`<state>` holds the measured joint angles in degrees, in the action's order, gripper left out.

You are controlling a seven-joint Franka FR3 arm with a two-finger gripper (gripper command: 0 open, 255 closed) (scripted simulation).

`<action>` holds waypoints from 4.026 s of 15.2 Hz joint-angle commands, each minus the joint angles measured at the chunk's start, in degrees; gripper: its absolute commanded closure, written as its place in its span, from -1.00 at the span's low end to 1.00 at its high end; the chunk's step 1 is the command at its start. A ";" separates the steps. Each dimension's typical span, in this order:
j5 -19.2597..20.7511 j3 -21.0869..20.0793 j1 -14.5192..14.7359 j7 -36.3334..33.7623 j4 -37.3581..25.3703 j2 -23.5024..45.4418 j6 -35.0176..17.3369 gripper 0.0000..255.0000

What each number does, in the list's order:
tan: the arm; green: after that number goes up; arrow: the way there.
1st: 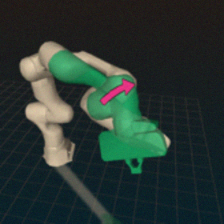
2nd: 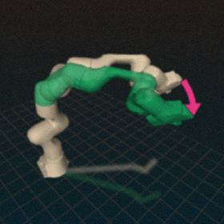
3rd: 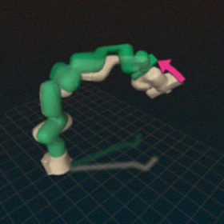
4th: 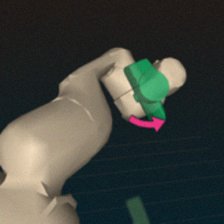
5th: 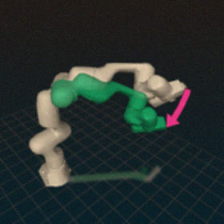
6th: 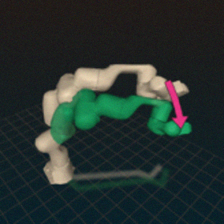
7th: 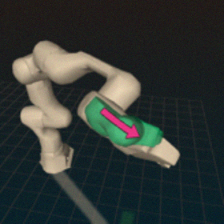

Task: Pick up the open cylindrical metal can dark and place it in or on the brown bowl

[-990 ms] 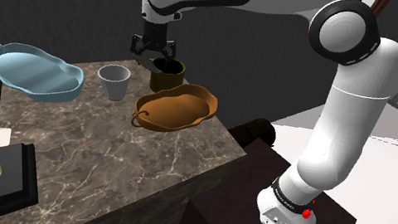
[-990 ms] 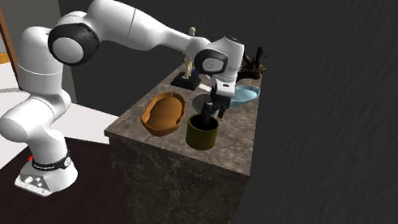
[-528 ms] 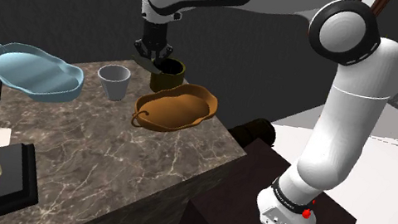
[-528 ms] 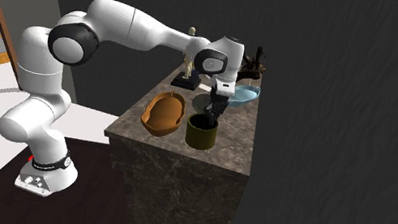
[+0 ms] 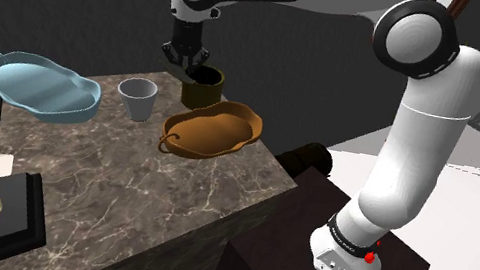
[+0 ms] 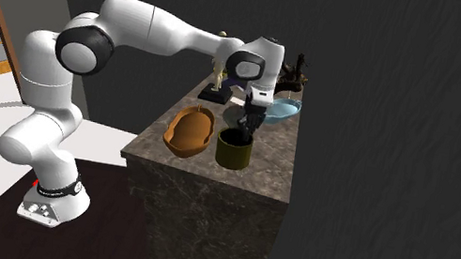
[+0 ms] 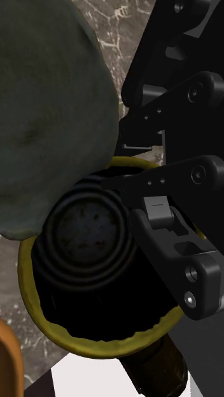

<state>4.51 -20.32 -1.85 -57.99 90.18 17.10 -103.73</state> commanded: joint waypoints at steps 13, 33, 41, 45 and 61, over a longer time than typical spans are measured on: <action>-0.04 -0.27 0.62 -0.02 -10.99 0.14 10.82 1.00; -1.91 -1.56 1.61 -2.12 -15.58 -5.75 20.96 1.00; -8.49 -2.95 2.20 -4.72 3.52 -22.83 17.61 1.00; -9.97 -3.17 2.74 -5.18 8.55 -26.46 15.90 1.00; -10.69 -3.30 2.98 -4.35 20.32 -28.06 5.64 1.00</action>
<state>-6.20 -23.62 1.13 -62.35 110.45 -11.01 -97.95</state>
